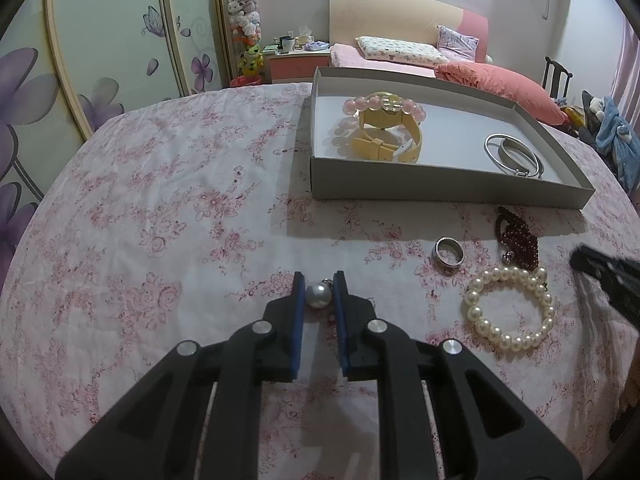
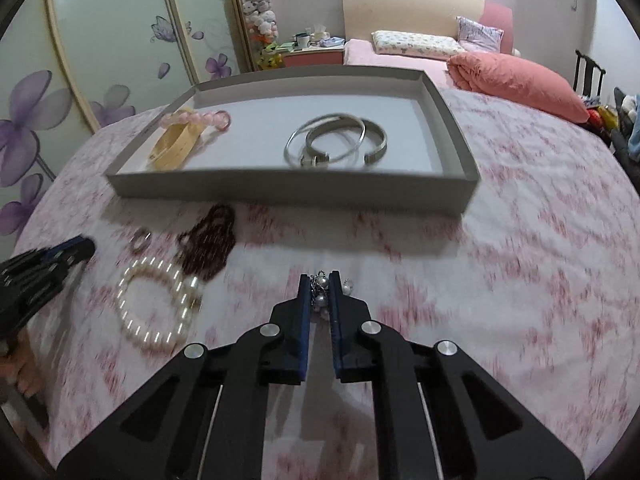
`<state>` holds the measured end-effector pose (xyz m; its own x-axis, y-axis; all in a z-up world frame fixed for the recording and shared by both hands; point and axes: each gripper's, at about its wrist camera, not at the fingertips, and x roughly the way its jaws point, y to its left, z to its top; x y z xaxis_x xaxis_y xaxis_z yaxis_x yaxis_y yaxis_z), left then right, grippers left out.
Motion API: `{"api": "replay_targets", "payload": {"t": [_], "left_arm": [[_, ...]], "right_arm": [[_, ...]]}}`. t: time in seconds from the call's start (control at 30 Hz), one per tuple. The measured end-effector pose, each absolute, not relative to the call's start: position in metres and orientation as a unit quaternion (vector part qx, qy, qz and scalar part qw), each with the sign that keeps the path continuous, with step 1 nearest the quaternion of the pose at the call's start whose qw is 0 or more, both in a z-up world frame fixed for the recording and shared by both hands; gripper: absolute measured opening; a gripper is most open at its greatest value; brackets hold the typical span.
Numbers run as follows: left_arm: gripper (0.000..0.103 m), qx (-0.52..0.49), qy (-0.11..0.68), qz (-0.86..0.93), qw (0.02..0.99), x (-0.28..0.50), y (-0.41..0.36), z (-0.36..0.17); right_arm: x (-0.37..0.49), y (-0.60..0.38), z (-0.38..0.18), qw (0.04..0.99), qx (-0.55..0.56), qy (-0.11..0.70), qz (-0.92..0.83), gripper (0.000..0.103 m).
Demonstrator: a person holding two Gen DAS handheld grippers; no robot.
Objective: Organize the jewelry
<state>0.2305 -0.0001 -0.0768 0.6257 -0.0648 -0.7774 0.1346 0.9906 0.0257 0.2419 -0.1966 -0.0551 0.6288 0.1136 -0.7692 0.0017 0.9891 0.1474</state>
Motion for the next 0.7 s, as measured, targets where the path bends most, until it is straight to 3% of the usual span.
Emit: {"api": "replay_targets", "payload": {"t": [0.3,0.7], "left_arm": [[0.015,0.037,0.429,-0.053,0.901,0.222,0.0,-0.077],[0.015,0.012,0.431,-0.061,0.9,0.208,0.008,-0.071]], "right_arm": [[0.2,-0.22,-0.043,0.895,0.182,0.399,0.079,0.01],[0.194,-0.223,-0.021,0.912,0.194,0.353,0.072,0.01]]}}
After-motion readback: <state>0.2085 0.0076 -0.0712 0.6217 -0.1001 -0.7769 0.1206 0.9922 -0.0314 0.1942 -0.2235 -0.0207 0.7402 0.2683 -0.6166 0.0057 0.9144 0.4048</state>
